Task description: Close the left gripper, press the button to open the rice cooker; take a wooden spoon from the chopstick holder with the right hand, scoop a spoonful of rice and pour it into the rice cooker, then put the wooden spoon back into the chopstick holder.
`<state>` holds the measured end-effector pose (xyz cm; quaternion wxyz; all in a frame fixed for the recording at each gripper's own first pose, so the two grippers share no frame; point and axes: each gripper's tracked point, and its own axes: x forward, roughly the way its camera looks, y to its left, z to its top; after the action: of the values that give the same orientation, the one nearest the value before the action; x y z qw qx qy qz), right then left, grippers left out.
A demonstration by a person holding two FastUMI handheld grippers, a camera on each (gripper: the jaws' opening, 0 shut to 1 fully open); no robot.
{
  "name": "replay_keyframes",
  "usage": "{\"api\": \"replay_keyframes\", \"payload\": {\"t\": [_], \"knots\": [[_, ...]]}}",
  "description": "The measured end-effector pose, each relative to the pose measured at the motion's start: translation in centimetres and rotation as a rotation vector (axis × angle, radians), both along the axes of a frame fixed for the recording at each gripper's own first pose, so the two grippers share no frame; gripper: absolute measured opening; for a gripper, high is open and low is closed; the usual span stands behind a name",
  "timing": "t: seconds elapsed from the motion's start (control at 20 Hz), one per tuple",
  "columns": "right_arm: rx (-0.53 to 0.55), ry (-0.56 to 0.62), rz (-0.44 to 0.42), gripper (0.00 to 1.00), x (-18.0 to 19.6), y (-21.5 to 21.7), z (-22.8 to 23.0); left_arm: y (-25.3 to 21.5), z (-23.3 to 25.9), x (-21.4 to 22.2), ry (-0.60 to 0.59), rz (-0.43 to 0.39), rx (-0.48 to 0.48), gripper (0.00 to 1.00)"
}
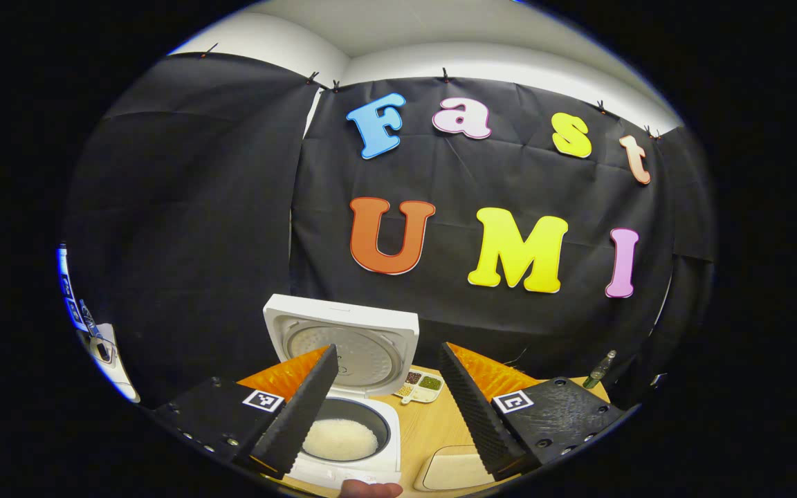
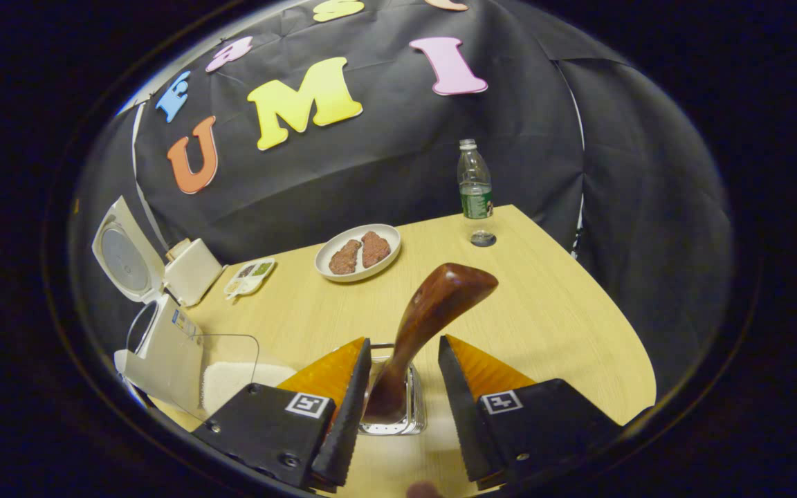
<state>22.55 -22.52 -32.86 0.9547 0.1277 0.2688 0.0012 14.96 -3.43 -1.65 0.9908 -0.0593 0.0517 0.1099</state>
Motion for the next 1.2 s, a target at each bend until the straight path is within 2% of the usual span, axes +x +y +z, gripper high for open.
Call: {"api": "replay_keyframes", "payload": {"t": [0.2,0.25,0.3,0.45,0.5,0.65,0.7,0.75,0.8,0.9,1.05,1.2], "knots": [[-0.003,-0.008,0.026,0.44,1.0,0.3,0.1,0.1,-0.7,-0.6,0.026,0.016,0.016,0.94],[-0.008,-0.006,0.028,0.46,1.0,0.5,0.2,0.2,-0.7,-0.9,0.029,0.016,0.021,0.94],[-0.006,-0.002,0.033,0.33,1.0,0.6,0.4,0.5,-0.7,-1.1,0.029,0.02,0.027,0.94],[0.011,0.006,0.048,0.27,0.4,1.8,1.0,1.9,-0.5,-2.0,0.02,0.031,0.022,0.94],[-0.001,0.01,0.042,0.21,0.0,2.0,1.3,2.3,-0.7,-2.2,0.02,0.032,0.013,0.94],[-0.008,-0.001,0.027,0.17,-0.9,3.0,3.1,4.0,-1.3,-3.1,0.024,0.017,-0.014,0.95],[-0.025,-0.019,0.019,0.12,-1.2,3.2,4.4,4.8,-1.5,-3.4,0.027,0.011,-0.012,0.94],[-0.049,-0.045,0.014,0.13,-1.5,3.6,5.8,5.4,-1.7,-3.8,0.027,0.003,-0.006,0.94],[-0.078,-0.078,0.007,0.1,-1.6,4.0,7.8,6.2,-1.8,-4.3,0.025,-0.007,0.005,0.94],[-0.128,-0.141,0.005,0.12,-2.1,5.5,11.6,7.9,-1.9,-5.2,0.021,-0.025,0.032,0.94],[-0.15,-0.201,0.035,0.12,-3.2,10.0,15.7,10.5,-1.6,-6.1,0.0,-0.048,0.058,0.94],[-0.171,-0.227,0.104,0.12,-3.8,15.5,16.8,12.9,-1.7,-6.7,-0.012,-0.051,0.057,0.94]]}}
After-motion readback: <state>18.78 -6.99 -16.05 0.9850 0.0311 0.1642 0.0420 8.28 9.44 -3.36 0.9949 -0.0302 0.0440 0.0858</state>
